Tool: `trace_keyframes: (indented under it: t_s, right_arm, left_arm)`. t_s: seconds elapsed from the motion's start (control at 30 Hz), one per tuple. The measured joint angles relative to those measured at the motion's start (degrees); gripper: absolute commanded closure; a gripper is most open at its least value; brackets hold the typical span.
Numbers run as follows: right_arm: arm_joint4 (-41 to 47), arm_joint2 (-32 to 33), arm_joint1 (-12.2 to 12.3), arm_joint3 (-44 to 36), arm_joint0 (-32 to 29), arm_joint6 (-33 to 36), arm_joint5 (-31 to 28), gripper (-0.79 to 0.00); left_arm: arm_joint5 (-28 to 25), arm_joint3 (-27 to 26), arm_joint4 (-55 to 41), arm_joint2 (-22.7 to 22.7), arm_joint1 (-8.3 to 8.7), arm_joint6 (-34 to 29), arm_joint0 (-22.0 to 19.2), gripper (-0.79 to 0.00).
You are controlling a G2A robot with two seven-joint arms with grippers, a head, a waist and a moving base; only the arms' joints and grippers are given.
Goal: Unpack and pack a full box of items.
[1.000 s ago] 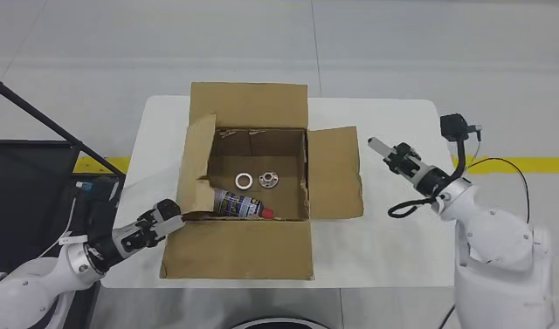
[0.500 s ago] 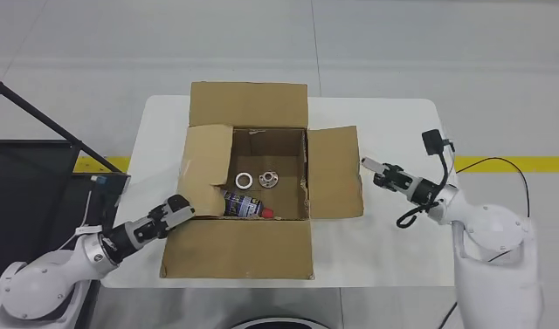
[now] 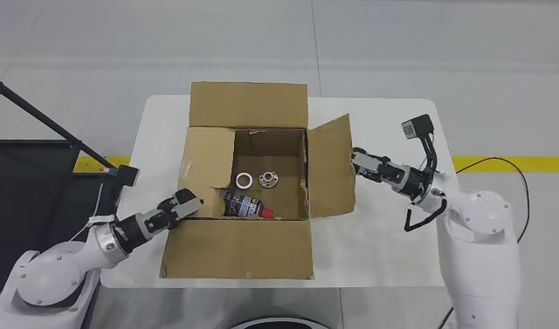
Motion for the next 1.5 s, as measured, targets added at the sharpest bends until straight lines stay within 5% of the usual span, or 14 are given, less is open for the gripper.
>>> trace_keyframes:
  t_s: [0.17, 0.57, 1.0, 1.5]
  right_arm:
    - [3.76, -4.17, -0.34, 1.92, 2.39, -2.05, -3.00, -0.785]
    - [-2.57, -17.01, -1.49, 6.11, 7.37, -10.27, -6.90, -0.785]
    - [-11.38, -25.32, -2.12, 9.16, 11.24, -14.13, -5.11, -0.785]
    - [-17.02, -28.76, -1.91, 8.73, 12.29, -14.62, -3.47, -0.785]
  left_arm:
    - [0.58, 0.71, 0.03, 0.47, 0.09, 0.28, -0.68, -0.785]
    - [0.36, 0.96, -0.29, 0.84, 0.24, 1.36, -1.06, -0.785]
    - [-2.82, -0.83, -5.71, -9.35, 0.53, 0.17, 4.41, -0.785]
    - [-11.40, 1.62, -22.52, -20.44, 1.62, -27.87, 14.27, -0.785]
